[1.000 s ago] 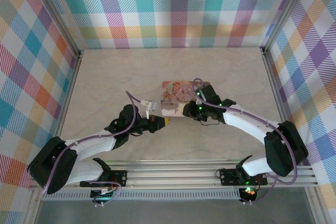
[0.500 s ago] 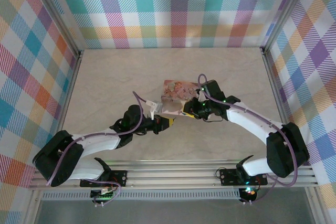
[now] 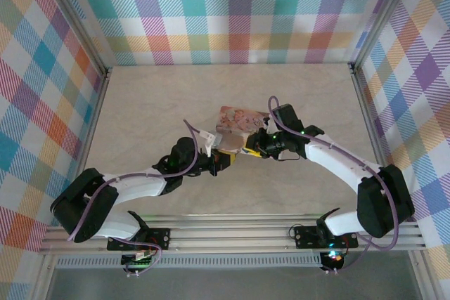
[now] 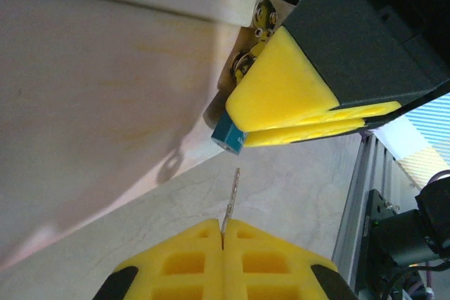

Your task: Unlock a padlock with a key

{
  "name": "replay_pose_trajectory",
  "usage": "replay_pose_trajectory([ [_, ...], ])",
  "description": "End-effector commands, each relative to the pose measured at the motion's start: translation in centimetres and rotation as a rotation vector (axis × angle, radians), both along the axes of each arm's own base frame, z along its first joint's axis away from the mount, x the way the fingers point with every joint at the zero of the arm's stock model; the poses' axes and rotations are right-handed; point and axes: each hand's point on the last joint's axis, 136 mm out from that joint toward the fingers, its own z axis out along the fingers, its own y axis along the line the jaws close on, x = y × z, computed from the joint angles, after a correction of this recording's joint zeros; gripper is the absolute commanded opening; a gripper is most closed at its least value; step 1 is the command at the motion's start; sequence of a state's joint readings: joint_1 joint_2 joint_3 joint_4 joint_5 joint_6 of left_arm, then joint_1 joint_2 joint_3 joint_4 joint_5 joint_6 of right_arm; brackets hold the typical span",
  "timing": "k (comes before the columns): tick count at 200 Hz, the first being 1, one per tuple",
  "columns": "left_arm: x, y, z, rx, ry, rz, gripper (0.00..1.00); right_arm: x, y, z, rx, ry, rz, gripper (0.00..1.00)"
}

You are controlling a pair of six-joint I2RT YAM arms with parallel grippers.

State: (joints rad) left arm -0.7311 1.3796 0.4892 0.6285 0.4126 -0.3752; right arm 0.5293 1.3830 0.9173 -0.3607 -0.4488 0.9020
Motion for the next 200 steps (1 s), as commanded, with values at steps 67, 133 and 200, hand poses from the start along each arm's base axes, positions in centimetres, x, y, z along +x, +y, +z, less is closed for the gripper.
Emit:
replay_pose_trajectory([
  [67,0.9,-1.8,0.9,-0.029,-0.047,-0.023,0.0,0.7,0.9,2.8,0.088,-0.011,0.011,0.0],
  [133,1.0,-2.8,1.7,-0.095,-0.025,-0.046,0.0,0.7,0.9,2.9,0.099,-0.008,0.018,0.0],
  [200,1.2,-3.1,2.0,-0.119,-0.024,-0.045,0.0,0.9,0.7,2.9,0.109,-0.003,0.02,0.0],
])
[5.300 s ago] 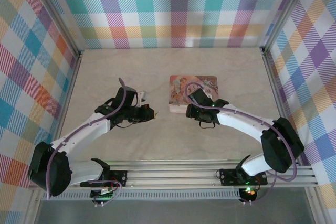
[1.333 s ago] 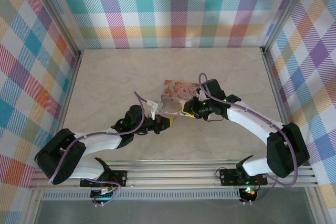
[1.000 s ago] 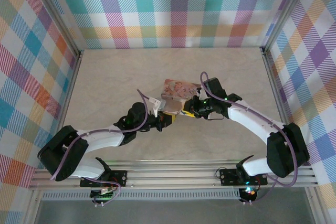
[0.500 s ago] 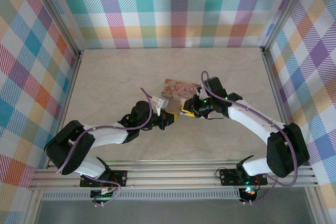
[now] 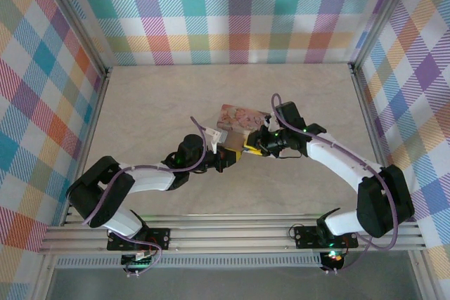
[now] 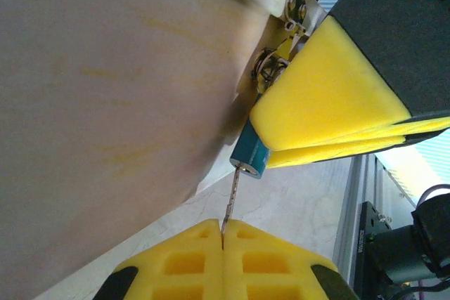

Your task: Unlock a padlock with a key

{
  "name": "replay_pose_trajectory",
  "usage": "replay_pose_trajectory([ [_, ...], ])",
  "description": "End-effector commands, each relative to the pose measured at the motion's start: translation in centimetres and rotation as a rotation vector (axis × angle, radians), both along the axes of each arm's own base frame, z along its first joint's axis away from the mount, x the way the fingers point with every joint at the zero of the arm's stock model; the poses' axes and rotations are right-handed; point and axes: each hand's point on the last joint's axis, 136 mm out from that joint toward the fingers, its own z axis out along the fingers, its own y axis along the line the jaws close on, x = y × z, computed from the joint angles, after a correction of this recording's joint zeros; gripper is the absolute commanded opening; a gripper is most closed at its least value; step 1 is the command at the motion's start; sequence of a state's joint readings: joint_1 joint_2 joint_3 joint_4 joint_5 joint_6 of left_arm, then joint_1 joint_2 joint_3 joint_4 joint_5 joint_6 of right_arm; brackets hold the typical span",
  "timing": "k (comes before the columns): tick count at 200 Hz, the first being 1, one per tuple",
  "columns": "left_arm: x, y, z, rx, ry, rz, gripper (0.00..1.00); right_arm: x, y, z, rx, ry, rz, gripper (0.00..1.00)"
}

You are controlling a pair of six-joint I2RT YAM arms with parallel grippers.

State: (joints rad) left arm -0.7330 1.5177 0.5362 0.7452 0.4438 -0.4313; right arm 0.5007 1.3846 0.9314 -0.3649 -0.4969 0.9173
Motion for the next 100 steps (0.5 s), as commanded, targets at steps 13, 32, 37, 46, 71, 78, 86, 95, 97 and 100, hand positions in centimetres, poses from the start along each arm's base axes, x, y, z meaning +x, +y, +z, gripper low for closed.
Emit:
replay_pose_trajectory([
  [13,-0.09,-1.24,2.58,-0.08,-0.056,-0.025,0.0,0.68,0.81,2.1,0.071,-0.026,0.026,0.0],
  [32,-0.27,-1.05,2.47,-0.086,-0.049,-0.018,0.0,0.87,0.64,2.25,0.075,-0.029,0.023,0.0],
  [37,-0.28,-0.98,2.47,-0.087,-0.049,-0.015,0.0,0.92,0.59,2.25,0.075,-0.029,0.022,0.0],
  [46,-0.35,-0.92,2.46,-0.087,-0.049,-0.013,0.0,0.98,0.51,2.18,0.075,-0.026,0.021,0.0],
  [71,-0.41,-0.9,2.31,-0.08,-0.045,-0.009,0.0,1.1,0.43,2.18,0.08,-0.025,0.023,0.0],
  [78,-0.4,-0.93,2.35,-0.081,-0.046,-0.008,0.0,1.12,0.44,2.15,0.081,-0.023,0.025,0.0],
  [86,-0.29,-0.94,2.34,-0.08,-0.045,-0.004,0.0,1.11,0.5,2.14,0.083,-0.023,0.03,0.0],
  [95,-0.2,-0.99,2.42,-0.084,-0.047,-0.001,0.0,1.13,0.52,2.15,0.086,-0.02,0.032,0.0],
  [97,-0.15,-0.98,2.43,-0.085,-0.047,0.001,0.0,1.13,0.53,2.12,0.086,-0.019,0.033,0.0],
  [100,-0.11,-1.0,2.45,-0.087,-0.048,0.002,0.0,1.11,0.55,2.11,0.087,-0.018,0.034,0.0],
])
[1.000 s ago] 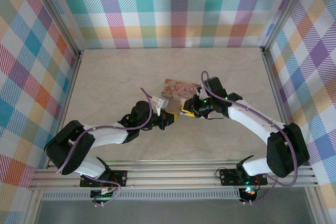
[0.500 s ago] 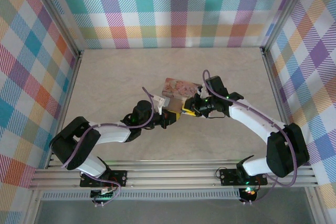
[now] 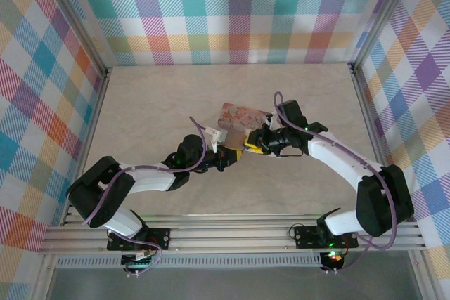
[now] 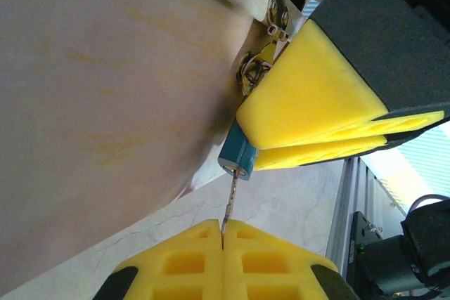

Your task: Unlock a padlock with a key

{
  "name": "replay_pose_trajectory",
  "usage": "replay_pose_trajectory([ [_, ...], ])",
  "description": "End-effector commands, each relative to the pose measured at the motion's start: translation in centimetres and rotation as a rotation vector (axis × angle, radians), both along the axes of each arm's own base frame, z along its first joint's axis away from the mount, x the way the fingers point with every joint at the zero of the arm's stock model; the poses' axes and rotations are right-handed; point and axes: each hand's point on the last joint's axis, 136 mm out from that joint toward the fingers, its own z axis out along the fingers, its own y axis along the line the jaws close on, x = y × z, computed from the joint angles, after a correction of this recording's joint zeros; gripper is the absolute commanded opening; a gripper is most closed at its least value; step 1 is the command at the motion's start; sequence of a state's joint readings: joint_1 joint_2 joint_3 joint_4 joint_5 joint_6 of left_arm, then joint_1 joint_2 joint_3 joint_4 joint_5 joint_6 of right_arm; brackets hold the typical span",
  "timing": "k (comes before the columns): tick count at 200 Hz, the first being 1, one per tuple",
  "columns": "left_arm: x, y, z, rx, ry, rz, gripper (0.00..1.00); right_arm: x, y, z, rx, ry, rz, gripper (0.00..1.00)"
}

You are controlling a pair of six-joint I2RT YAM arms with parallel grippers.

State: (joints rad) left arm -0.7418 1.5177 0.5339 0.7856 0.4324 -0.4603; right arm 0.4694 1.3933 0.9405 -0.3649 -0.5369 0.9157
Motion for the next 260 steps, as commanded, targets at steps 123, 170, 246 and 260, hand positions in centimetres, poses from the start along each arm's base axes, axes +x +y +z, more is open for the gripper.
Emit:
replay_pose_trajectory([
  [123,0.9,-1.3,2.5,-0.136,-0.06,0.021,0.0,-0.3,0.9,2.5,0.14,0.0,0.103,0.0],
  [170,1.3,-1.6,1.9,-0.115,-0.061,0.022,0.0,-0.7,1.0,2.8,0.158,0.017,0.118,0.0],
  [246,2.0,-2.7,3.7,-0.096,-0.108,-0.002,0.0,-1.7,0.5,2.4,0.104,0.037,0.181,0.0],
  [260,2.0,-3.2,4.2,-0.111,-0.103,-0.022,0.0,-1.9,0.5,2.1,0.105,0.047,0.183,0.0],
])
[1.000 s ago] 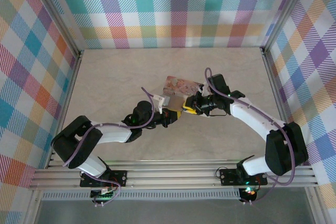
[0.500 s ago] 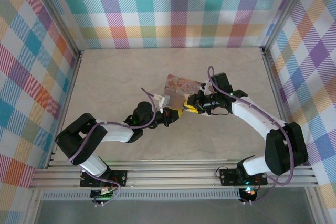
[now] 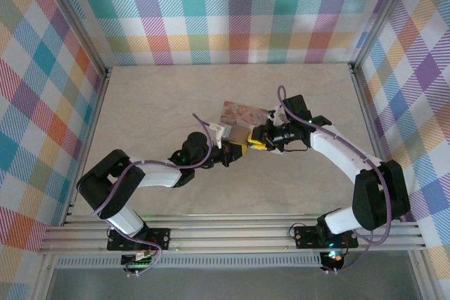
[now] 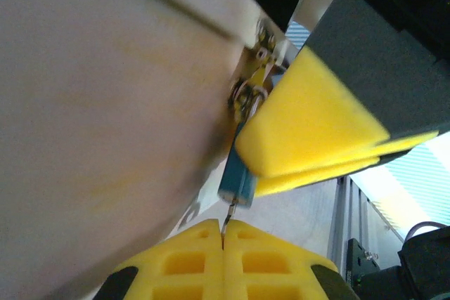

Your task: Unlock a padlock with a key

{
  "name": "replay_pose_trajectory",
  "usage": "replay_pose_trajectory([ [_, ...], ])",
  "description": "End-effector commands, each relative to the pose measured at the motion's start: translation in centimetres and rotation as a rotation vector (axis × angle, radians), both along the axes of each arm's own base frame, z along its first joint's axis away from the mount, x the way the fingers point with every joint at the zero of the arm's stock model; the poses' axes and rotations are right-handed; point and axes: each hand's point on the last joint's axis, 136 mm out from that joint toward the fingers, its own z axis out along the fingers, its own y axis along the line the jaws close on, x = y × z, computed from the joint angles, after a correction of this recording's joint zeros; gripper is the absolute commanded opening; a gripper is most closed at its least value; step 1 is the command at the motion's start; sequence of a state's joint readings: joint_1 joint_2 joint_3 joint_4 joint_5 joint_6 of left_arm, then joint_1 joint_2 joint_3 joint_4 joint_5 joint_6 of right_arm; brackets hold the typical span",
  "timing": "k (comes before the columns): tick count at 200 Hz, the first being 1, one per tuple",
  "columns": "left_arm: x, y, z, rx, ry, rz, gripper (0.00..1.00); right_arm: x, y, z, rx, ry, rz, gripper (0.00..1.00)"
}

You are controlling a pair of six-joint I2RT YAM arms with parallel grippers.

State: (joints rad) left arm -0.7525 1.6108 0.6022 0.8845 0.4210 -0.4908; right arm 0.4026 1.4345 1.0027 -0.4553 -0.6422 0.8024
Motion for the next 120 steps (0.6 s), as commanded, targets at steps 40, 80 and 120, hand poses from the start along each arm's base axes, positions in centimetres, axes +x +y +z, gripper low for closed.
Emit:
replay_pose_trajectory([
  [40,0.4,-2.0,3.6,-0.05,-0.097,-0.042,0.0,-2.6,1.2,0.5,0.067,0.055,0.115,0.0],
  [80,-1.0,-2.4,0.3,0.093,-0.143,-0.023,0.0,-2.3,1.4,0.0,0.073,0.081,0.069,0.23],
  [120,-2.0,-2.7,-1.6,0.11,-0.176,0.004,0.0,-2.9,1.1,-0.9,0.052,0.101,0.036,0.39],
])
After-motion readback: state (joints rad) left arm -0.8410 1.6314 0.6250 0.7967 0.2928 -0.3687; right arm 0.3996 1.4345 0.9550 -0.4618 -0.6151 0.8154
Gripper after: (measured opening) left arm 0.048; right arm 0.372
